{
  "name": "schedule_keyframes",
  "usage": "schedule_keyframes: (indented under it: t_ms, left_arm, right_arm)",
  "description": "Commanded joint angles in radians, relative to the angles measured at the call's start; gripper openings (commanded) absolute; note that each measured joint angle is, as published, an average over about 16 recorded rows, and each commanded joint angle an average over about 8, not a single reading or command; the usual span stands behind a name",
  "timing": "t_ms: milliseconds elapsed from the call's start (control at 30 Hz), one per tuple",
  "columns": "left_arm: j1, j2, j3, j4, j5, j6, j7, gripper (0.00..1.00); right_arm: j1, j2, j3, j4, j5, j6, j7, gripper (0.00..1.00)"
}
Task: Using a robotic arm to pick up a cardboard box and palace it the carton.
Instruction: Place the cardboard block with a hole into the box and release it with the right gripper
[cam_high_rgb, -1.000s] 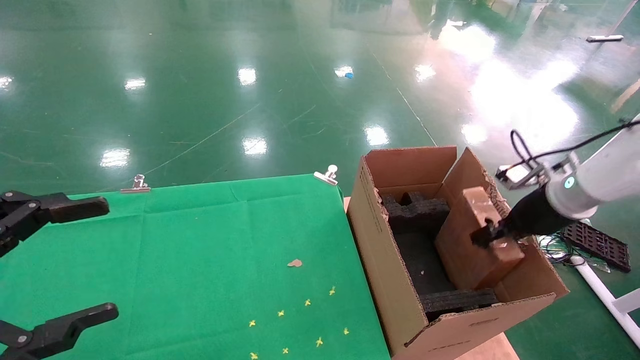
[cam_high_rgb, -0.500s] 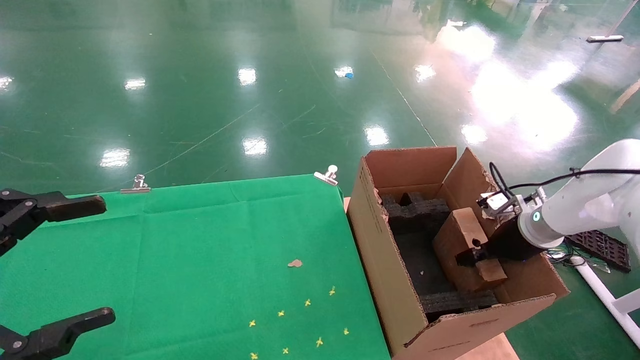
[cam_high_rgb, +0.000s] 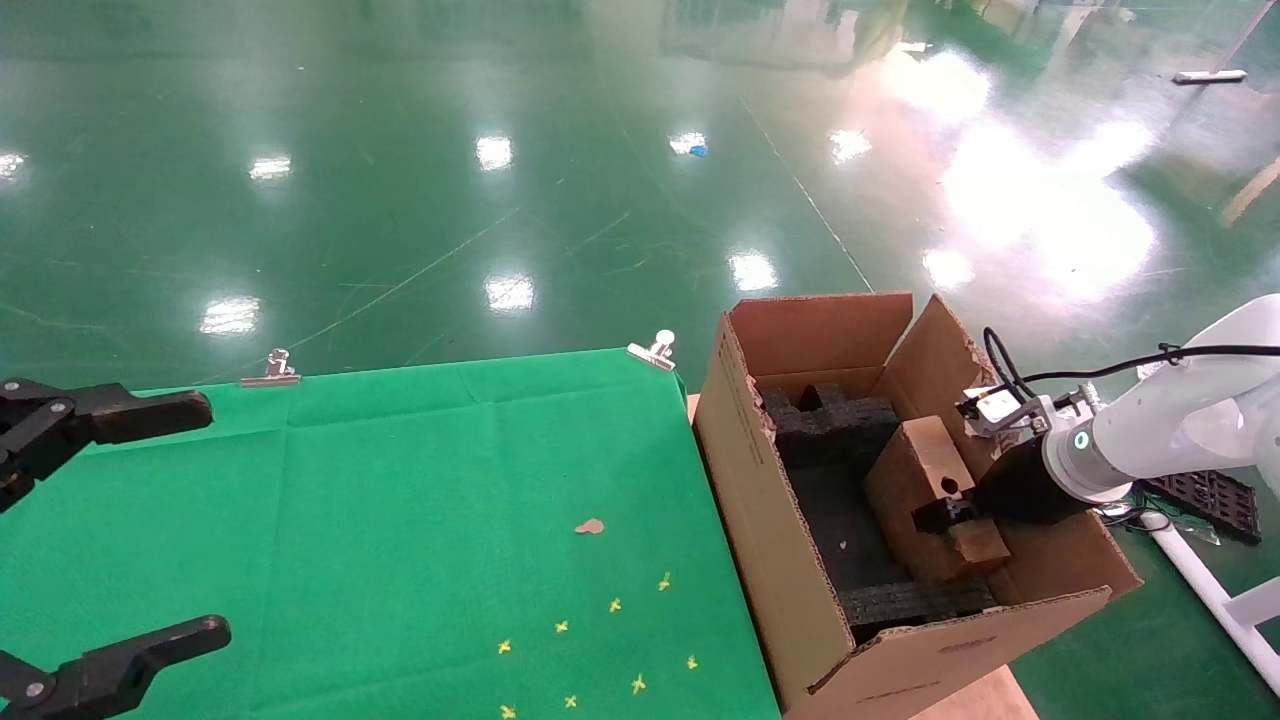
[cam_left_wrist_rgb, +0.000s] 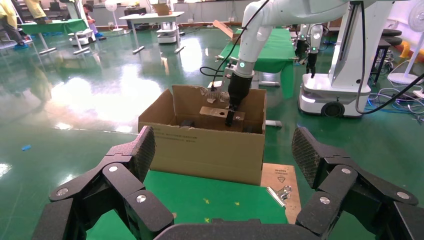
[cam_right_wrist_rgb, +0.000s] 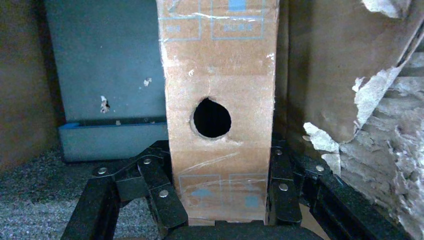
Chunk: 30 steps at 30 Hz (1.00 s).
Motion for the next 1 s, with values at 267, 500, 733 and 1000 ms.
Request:
schedule_keyframes:
  t_ms: [267, 500, 733, 1000]
  left_arm:
    - [0.000, 0.000, 0.001, 0.000, 0.000, 0.000, 0.000, 1.00]
    - [0.000, 0.000, 0.001, 0.000, -0.001, 0.000, 0.000, 1.00]
    - [0.000, -0.001, 0.001, 0.000, -0.001, -0.001, 0.001, 1.00]
    - [0.000, -0.001, 0.002, 0.000, -0.001, -0.001, 0.001, 1.00]
  right_arm:
    - [0.006, -0.003, 0.000, -0.011, 0.000, -0.006, -0.009, 1.00]
    - [0.017, -0.002, -0.002, -0.016, -0.003, -0.010, -0.013, 1.00]
    - [0.047, 0.002, 0.005, -0.013, 0.007, -0.021, -0.024, 1.00]
    - [0.168, 0.016, 0.008, 0.003, 0.009, -0.058, -0.068, 1.00]
